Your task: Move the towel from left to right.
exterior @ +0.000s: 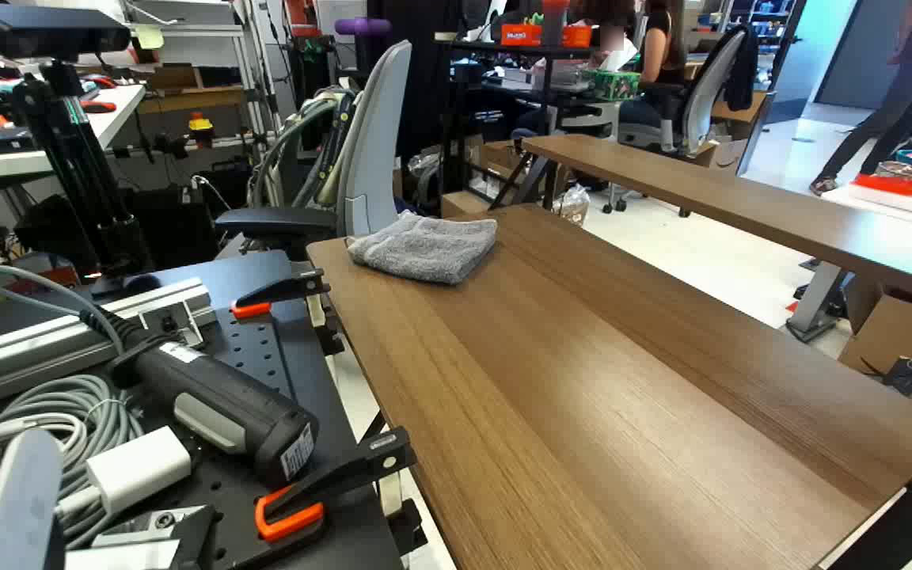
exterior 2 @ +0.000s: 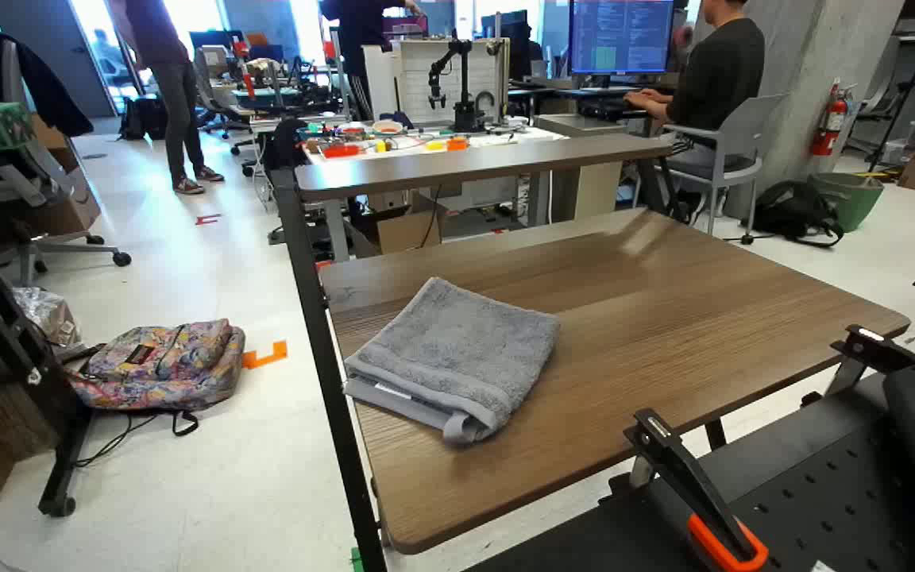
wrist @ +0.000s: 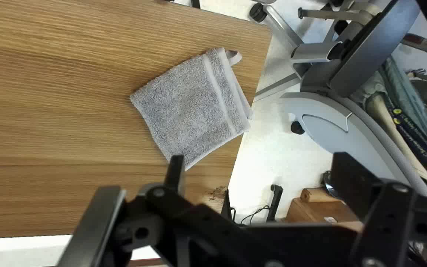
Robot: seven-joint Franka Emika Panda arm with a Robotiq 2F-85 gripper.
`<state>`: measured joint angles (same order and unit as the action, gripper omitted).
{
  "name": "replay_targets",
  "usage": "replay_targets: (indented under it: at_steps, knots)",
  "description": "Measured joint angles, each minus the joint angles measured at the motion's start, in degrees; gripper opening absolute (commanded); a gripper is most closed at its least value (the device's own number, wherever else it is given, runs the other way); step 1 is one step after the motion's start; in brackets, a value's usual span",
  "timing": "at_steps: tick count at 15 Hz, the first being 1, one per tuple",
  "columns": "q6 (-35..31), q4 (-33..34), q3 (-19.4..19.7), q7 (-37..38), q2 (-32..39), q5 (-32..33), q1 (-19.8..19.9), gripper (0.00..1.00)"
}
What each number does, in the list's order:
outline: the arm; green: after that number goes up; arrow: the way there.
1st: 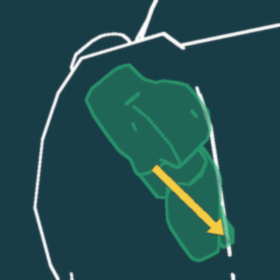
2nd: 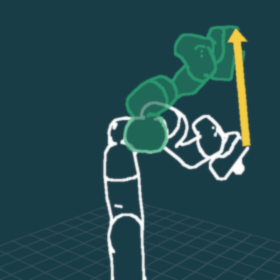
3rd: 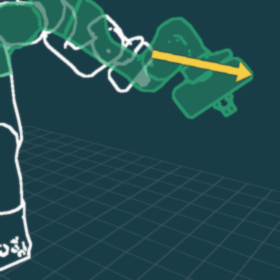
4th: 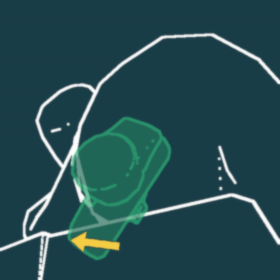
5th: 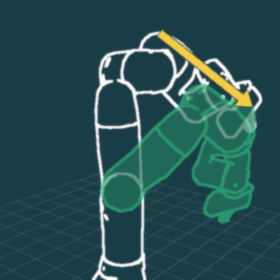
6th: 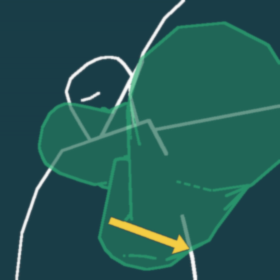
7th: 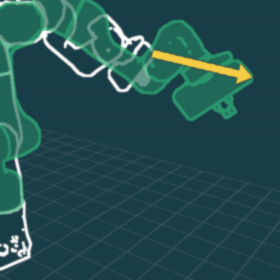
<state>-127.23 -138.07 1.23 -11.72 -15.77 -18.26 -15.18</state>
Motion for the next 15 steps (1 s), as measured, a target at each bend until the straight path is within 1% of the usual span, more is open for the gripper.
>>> replay_targets:
  at_steps: [4, 6, 10, 15]
  knots:
    - [-0.3, 0.0, -0.7, 0.1, 0.4, 0.0, 0.4, 1.00]
    - [-1.9, -0.1, -1.7, 0.6, 1.9, 0.1, 0.7, 1.00]
    - [-8.3, -0.3, -4.2, 2.2, 7.9, 0.6, 0.9, 1.00]
    - [-16.2, -0.2, -7.0, 6.0, 17.7, 5.0, 1.0, 1.00]
